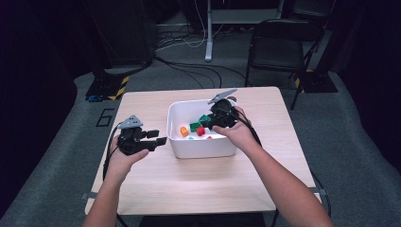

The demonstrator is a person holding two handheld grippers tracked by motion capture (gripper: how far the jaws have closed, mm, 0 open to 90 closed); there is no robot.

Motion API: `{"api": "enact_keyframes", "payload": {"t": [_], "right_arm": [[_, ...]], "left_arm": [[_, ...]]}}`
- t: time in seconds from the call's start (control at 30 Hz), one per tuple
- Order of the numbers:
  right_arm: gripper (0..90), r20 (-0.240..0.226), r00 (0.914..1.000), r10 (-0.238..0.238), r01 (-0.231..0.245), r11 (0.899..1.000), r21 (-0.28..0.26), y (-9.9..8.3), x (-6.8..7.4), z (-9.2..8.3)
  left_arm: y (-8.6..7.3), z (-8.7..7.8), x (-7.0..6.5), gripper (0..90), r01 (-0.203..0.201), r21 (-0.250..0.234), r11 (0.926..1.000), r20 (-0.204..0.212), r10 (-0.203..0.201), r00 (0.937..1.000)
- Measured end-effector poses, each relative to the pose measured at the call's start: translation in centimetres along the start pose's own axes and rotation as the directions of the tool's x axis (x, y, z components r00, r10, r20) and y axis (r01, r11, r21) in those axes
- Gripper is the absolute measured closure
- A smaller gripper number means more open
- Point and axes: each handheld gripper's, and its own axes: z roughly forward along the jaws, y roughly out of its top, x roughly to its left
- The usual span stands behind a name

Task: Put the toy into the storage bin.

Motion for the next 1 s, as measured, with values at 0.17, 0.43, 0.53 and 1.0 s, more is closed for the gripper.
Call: {"api": "enact_keyframes", "payload": {"t": [0.17, 0.43, 0.53, 1.0], "right_arm": [[58.5, 0.000, 1.0000, 0.006, -0.006, 1.000, 0.010, 0.7, -0.9, 1.3], [58.4, 0.033, 0.9989, 0.034, -0.035, 0.998, 0.043, 1.8, -2.0, 3.1], [58.4, 0.048, 0.9978, 0.046, -0.049, 0.996, 0.070, 1.8, -2.5, 4.0], [53.4, 0.047, 0.9986, 0.023, -0.026, 0.998, 0.053, 1.1, -1.6, 3.3]], "left_arm": [[0.0, 0.0, 0.1, 48.7, -0.003, 0.006, 1.0000, 0.001, 0.003, 1.0000], [-0.2, -0.1, 0.3, 48.7, 0.005, -0.001, 1.0000, -0.003, -0.005, 1.0000], [-0.2, -0.1, 0.3, 48.7, 0.007, -0.003, 1.0000, -0.004, -0.007, 1.0000], [-0.3, -0.4, 0.6, 47.8, 0.018, -0.016, 0.9997, -0.012, -0.018, 0.9998]]}}
